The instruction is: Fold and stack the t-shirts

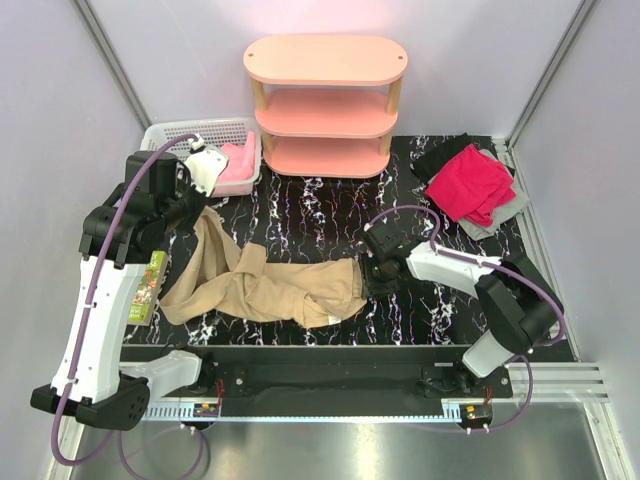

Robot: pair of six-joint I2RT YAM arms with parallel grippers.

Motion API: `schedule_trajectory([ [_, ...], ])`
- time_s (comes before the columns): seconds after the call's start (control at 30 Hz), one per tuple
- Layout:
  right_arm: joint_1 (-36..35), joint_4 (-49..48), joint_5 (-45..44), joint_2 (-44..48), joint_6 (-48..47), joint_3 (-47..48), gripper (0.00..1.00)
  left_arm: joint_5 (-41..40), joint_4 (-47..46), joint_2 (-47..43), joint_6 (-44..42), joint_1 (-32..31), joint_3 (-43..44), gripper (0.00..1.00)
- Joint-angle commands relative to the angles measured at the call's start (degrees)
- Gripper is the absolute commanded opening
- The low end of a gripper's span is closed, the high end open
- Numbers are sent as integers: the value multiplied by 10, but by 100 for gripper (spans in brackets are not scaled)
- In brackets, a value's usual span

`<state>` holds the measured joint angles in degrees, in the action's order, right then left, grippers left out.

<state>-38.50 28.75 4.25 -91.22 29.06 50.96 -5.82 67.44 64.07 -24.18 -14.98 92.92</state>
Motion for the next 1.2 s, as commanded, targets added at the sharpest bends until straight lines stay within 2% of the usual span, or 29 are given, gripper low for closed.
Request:
schedule_trajectory([
  [0.0, 4, -34, 28, -18, 12, 13, 40, 9, -21, -7, 0, 3, 8, 0],
  [0.3, 4, -55, 57, -29, 38, -4, 37, 8, -23, -15, -2, 3, -5, 0],
  [0.37, 4, -71, 62, -28, 45, -16, 33, 9, -25, -17, -2, 3, -9, 0],
  [0.4, 4, -76, 64, -29, 50, -23, 31, 8, -27, -17, -2, 3, -10, 0],
  [0.47, 4, -80, 63, -30, 50, -24, 19, 9, -28, -18, -2, 3, -13, 0],
  [0.53, 4, -76, 61, -23, 47, -19, 0, 7, -28, -18, -3, 3, -15, 0],
  [0.6, 4, -63, 45, -12, 37, -3, 0, 1, -32, -19, -3, 3, -16, 0],
  [0.73, 4, 39, -21, 50, -5, 68, 0, -19, -50, -20, -4, 3, -6, 0],
  [0.83, 4, 126, -127, 97, -58, 179, 0, -71, -69, 14, -1, 3, 50, 0],
  [0.87, 4, 146, -143, 108, -80, 246, 0, -94, -66, 38, -1, 3, 74, 0],
  [0.97, 4, 212, -176, 143, -102, 363, 0, -111, -45, 72, 5, 3, 234, 0],
  [1.07, 4, 255, -176, 194, -96, 416, 0, -105, -4, 82, 10, 3, 350, 0],
  [1.17, 4, 299, -162, 262, -71, 412, 0, -77, 55, 65, 12, 2, 420, 0],
])
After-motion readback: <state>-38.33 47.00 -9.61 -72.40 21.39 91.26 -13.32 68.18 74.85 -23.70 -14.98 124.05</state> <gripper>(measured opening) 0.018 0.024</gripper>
